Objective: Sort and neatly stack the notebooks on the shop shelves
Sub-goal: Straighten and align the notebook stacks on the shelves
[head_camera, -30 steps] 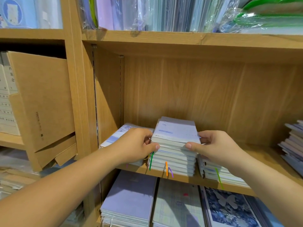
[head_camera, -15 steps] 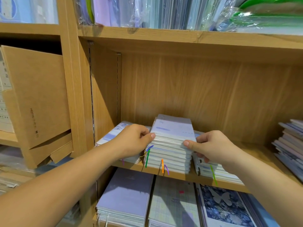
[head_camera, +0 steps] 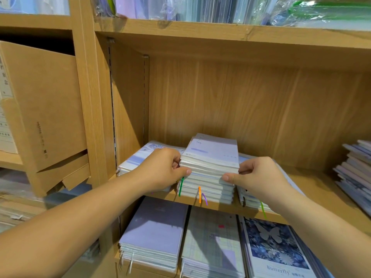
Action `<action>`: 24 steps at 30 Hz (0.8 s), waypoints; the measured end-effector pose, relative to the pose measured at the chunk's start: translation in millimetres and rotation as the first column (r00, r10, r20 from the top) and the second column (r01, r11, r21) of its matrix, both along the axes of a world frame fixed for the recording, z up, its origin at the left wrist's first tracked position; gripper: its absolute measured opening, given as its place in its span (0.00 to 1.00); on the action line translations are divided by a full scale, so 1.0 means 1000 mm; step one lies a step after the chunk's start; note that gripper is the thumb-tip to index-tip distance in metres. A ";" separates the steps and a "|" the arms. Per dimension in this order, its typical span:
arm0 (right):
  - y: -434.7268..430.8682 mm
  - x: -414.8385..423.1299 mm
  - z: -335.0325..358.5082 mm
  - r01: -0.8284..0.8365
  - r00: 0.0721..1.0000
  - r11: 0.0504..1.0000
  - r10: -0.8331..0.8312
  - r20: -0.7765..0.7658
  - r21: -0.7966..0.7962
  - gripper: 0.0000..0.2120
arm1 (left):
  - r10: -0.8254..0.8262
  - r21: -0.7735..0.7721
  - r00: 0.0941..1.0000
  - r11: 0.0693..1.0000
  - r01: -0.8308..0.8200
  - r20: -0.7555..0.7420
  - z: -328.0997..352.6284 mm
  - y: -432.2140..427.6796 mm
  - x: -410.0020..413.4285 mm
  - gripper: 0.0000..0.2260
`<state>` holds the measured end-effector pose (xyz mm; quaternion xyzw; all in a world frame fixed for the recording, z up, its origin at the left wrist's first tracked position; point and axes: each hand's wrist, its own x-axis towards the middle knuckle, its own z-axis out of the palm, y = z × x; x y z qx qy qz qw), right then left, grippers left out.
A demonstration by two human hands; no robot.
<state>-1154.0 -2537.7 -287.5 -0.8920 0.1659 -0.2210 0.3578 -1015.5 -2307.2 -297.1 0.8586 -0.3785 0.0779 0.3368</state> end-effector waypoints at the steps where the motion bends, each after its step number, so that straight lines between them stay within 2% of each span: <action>1: 0.000 -0.001 0.001 -0.003 1.000 1.000 0.003 0.002 -0.004 0.24 | 0.001 0.020 0.999 1.000 -0.002 0.037 0.000 0.001 -0.001 0.19; 4: -0.003 -0.004 0.005 -0.026 1.000 1.000 0.026 -0.004 0.008 0.24 | -0.012 0.082 0.993 0.997 0.002 0.120 0.003 0.005 0.000 0.18; 6: -0.005 -0.005 0.010 -0.062 0.997 0.997 0.063 -0.042 0.036 0.22 | -0.019 0.089 0.994 0.996 0.010 0.104 0.006 0.006 0.001 0.19; 8: -0.006 -0.005 0.016 -0.087 0.991 0.995 0.092 -0.097 0.055 0.25 | -0.021 0.071 0.996 0.997 0.015 0.084 0.009 0.006 0.001 0.21; 11: -0.005 -0.004 0.021 -0.111 0.983 0.994 0.111 -0.148 0.010 0.26 | -0.005 0.050 0.998 0.999 0.002 0.065 0.012 0.005 -0.001 0.22; 14: -0.004 -0.004 0.025 -0.124 0.981 0.992 0.121 -0.150 -0.005 0.27 | 0.010 0.059 0.998 0.998 -0.013 0.063 0.014 0.002 -0.003 0.23; 20: -0.007 -0.006 0.024 -0.100 0.987 0.993 0.107 -0.117 0.066 0.29 | -0.027 0.068 0.999 0.997 0.025 0.029 0.012 0.004 0.000 0.21; 24: -0.007 -0.006 0.019 -0.085 0.992 0.995 0.089 -0.089 0.056 0.25 | -0.025 -0.013 1.000 1.000 0.025 -0.002 0.005 0.001 0.001 0.21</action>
